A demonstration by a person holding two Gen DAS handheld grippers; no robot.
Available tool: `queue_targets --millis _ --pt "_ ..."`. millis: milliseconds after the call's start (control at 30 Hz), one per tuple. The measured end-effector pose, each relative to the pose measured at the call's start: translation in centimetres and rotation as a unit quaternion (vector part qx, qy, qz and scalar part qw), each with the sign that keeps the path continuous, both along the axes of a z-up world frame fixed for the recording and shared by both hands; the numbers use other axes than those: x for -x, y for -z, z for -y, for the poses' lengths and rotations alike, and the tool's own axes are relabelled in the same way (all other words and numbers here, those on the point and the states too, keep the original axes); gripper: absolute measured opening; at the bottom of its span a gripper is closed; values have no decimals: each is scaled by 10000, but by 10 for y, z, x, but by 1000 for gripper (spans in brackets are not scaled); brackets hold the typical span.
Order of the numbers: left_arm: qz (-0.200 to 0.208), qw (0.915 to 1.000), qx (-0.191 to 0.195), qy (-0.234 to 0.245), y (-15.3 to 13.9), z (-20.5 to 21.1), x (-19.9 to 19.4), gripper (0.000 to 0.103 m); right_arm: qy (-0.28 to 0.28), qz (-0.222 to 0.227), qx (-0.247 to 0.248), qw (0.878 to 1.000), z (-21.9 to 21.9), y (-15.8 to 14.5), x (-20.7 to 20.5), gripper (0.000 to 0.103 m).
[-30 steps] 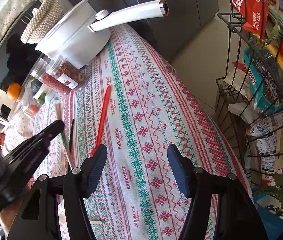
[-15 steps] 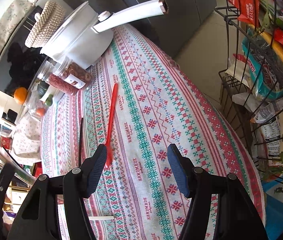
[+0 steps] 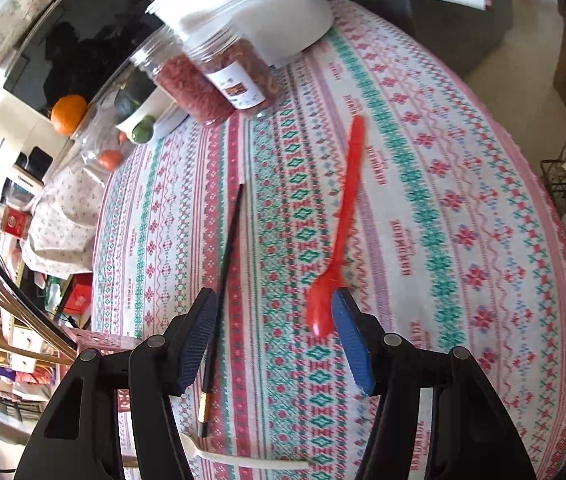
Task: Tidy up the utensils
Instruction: 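Lift the chopstick with the left tool while the right tool grasps the black chopstick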
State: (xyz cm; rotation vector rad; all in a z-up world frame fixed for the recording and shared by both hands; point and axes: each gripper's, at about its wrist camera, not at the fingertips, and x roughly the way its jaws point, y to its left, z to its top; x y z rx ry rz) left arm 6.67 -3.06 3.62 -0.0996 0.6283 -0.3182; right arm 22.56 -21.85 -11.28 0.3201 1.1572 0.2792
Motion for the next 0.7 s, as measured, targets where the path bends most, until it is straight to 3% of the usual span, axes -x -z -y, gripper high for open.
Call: queue_targets --millis 167,367,533,567,633,700 --pt "67 9998 189 -43 -8 -20 10 6 -218 8 382 9990 -41 14 -20 41" --pt "-71 9992 374 -143 -6 -39 15 6 -272 20 883 9957 -68 29 -35 33" --pt "-153 9985 484 -199 -5 -52 20 6 -561 155 1630 9849 -94 36 -33 27" --pt "-146 9985 473 -213 -5 -53 21 6 -612 180 1745 9826 -97 37 -32 20" --pt "-151 9985 466 -237 -4 -56 22 6 -639 135 1746 9825 -95 38 -30 10" --pt "-175 9984 485 -252 -2 -59 24 6 -569 63 1490 9872 -84 38 -28 7"
